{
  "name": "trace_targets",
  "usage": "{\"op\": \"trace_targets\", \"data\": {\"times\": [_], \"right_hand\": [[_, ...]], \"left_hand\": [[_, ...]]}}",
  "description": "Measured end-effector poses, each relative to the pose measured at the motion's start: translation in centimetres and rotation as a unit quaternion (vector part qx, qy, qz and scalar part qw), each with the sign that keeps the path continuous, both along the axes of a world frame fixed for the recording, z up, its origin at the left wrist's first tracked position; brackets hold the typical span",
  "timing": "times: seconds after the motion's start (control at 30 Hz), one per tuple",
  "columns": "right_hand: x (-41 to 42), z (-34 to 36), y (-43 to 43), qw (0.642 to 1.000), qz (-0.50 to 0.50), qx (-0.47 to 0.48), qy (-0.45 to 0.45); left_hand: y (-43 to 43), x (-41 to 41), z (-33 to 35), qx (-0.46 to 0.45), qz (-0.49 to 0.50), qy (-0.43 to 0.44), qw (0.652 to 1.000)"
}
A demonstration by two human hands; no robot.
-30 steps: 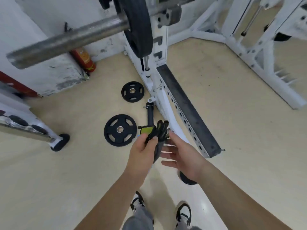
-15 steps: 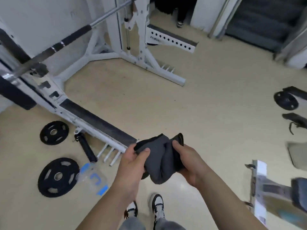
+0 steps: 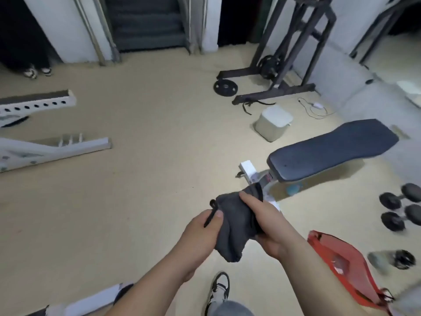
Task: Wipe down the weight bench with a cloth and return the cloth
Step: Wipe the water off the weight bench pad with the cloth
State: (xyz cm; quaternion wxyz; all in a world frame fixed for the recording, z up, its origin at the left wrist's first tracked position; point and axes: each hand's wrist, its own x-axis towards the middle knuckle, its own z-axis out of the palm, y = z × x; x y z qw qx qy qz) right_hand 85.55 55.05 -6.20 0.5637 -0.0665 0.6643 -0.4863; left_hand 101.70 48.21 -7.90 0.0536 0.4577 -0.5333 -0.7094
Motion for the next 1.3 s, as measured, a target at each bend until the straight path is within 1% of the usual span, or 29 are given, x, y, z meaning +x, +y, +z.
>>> {"op": "trace_targets", "data": {"times": [0.13, 0.23, 0.37, 0.53, 0.7, 0.8, 0.9, 0.97, 1.1, 1.23, 1.3], "right_hand": [[-8.6, -0.2, 1.3, 0.997, -0.076, 0.004, -0.012], [-13.5, -0.2, 1.3, 0.992, -0.120, 0.006, -0.026], [-18.2, -1.0, -0.7, 0.990, -0.138, 0.006, -0.031], [-23.3, -2.5, -6.8, 0.988, -0.146, 0.024, -0.031], [-30.7, -3.8, -16.0, 0.988, -0.135, 0.070, 0.025], [-35.5, -3.8, -21.2, 0.976, -0.191, 0.098, 0.028], [-40.4, -4.4, -24.7, 0.946, -0.301, 0.120, -0.012], [-43.2, -4.0, -26.5, 0.930, -0.350, 0.111, -0.029], [-48.3, -2.5, -28.1, 0.907, -0.411, 0.077, -0.046], [-54.2, -1.6, -28.8, 0.888, -0.444, -0.018, -0.121], [-57.6, -1.5, -29.3, 0.895, -0.418, -0.067, -0.139]], "left_hand": [[-0.5, -8.6, -0.2, -0.028, -0.021, -0.007, 0.999], [-2.1, -13.6, -0.4, -0.014, -0.025, -0.007, 1.000], [-5.5, -19.3, 0.1, 0.001, -0.014, 0.028, 1.000], [-12.9, -25.3, 0.0, -0.006, -0.015, 0.022, 1.000], [-23.3, -33.5, 0.3, -0.001, -0.056, 0.043, 0.997], [-29.7, -39.1, 1.0, 0.019, -0.058, 0.062, 0.996], [-34.9, -45.4, 3.0, 0.067, -0.077, 0.114, 0.988], [-37.3, -50.2, 4.4, 0.101, -0.090, 0.144, 0.980], [-39.0, -59.4, 6.9, 0.139, -0.143, 0.156, 0.967], [-38.9, -67.4, 8.3, 0.152, -0.223, 0.147, 0.952], [-38.7, -71.2, 8.5, 0.154, -0.251, 0.144, 0.945]]}}
